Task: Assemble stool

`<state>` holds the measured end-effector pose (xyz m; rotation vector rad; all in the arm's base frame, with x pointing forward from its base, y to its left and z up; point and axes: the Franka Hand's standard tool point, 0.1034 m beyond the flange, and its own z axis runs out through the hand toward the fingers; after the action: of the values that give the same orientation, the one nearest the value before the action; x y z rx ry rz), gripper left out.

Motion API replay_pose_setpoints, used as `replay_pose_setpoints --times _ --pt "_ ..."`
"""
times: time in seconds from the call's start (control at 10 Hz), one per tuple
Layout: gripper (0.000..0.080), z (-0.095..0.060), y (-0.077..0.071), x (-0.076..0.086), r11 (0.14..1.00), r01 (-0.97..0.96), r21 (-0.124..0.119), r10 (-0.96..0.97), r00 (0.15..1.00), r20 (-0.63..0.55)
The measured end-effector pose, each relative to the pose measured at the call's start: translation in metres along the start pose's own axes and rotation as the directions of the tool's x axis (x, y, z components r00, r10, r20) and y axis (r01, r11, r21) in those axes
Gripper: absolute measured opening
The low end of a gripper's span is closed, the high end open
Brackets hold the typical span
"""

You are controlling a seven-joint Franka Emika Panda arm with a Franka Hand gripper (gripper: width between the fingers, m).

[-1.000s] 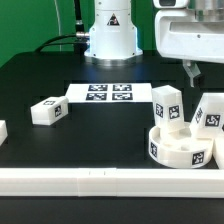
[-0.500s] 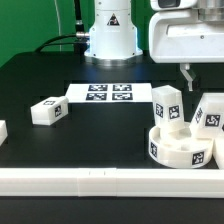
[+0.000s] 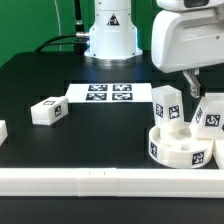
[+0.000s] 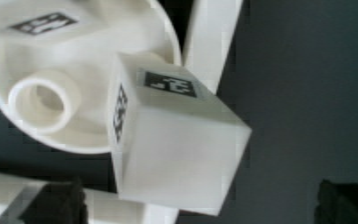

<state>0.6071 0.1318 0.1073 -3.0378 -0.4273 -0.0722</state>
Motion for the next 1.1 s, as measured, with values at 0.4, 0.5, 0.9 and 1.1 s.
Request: replay_pose_setpoints --times 0.4,0.5,0.9,1.1 --pt "0.0649 0.0006 0.0032 -0.0008 0.965 0.261 -0.008 -0.261 0.965 0.003" --pt "0.0649 0.0009 0.0041 -0.0009 0.938 0.348 -0.013 -0.348 0.938 0.006" --pt "0.0649 0.0064 0.0084 -0.0033 0.729 0.683 -0.037 -0.682 0.730 0.037" --pt "0.0649 0.0093 0.0090 -0.0042 0.608 0.793 -0.047 -0.791 0.610 0.057"
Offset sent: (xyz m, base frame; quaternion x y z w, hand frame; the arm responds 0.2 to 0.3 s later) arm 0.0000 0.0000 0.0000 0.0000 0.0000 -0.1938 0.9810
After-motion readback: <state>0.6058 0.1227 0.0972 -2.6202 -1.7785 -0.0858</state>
